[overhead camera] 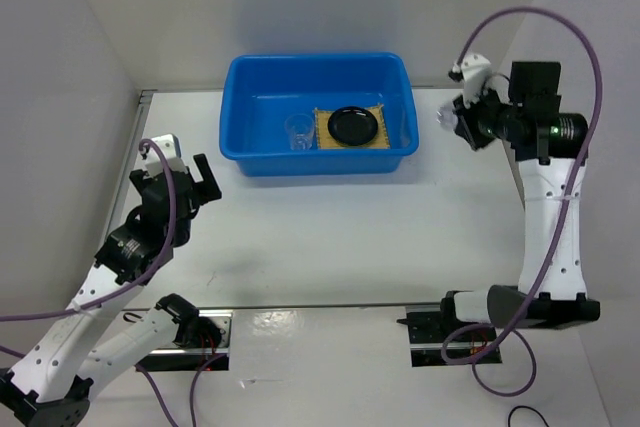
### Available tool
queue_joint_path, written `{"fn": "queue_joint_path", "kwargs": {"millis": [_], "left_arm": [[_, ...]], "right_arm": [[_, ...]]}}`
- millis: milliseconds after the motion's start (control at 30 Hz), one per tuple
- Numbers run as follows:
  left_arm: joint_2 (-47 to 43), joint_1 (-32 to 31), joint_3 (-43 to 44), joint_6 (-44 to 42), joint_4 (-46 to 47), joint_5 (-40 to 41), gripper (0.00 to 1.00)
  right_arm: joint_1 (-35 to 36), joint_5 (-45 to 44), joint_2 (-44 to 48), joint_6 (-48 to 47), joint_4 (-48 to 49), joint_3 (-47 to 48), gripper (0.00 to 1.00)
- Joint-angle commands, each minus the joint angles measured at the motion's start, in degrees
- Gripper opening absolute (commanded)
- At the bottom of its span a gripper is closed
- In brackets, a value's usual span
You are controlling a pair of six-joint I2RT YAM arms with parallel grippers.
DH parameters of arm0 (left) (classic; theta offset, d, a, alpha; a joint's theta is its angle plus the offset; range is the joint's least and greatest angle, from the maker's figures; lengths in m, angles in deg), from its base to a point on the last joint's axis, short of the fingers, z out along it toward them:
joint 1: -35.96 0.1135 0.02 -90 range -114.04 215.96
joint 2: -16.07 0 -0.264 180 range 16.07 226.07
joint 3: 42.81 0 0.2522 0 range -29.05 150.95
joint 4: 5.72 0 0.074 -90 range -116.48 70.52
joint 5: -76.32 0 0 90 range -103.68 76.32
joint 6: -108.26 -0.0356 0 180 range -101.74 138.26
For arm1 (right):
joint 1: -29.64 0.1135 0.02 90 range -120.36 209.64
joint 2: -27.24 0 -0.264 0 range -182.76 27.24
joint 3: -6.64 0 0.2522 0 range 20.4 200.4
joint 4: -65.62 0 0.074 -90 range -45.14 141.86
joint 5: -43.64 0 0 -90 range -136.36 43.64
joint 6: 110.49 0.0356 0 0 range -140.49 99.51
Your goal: Place the mixed dishes into the plastic bin
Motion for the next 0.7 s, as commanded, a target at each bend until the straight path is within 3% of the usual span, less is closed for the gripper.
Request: {"fn": "queue_joint_path", "kwargs": {"millis": [0, 33, 167, 467, 667], "left_arm": [[0.1, 0.2, 0.5, -0.7, 1.1, 1.3, 0.99], [0.1, 0.2, 0.5, -0.2, 1.1, 1.3, 0.99], [1.4, 0.2, 0.5, -0.2, 1.1, 2.4, 0.99], [6.9, 0.2, 0.5, 0.3, 0.1, 5.1, 0.99], [9.6, 0.7, 1.1, 0.9, -0.5, 6.1, 0.99]], "right_arm": [[5.8, 16.3, -8.5, 5.3, -2.2, 12.4, 0.0], [5.8, 18.7, -12.0, 4.4, -3.3, 21.0, 0.0], [8.6, 23.3, -28.5, 2.2, -4.0, 37.7, 0.0], [33.5, 5.6, -50.6, -0.4, 0.3, 60.1, 0.0], [43.1, 0.4, -64.6, -1.0, 5.7, 71.8, 0.0]]}}
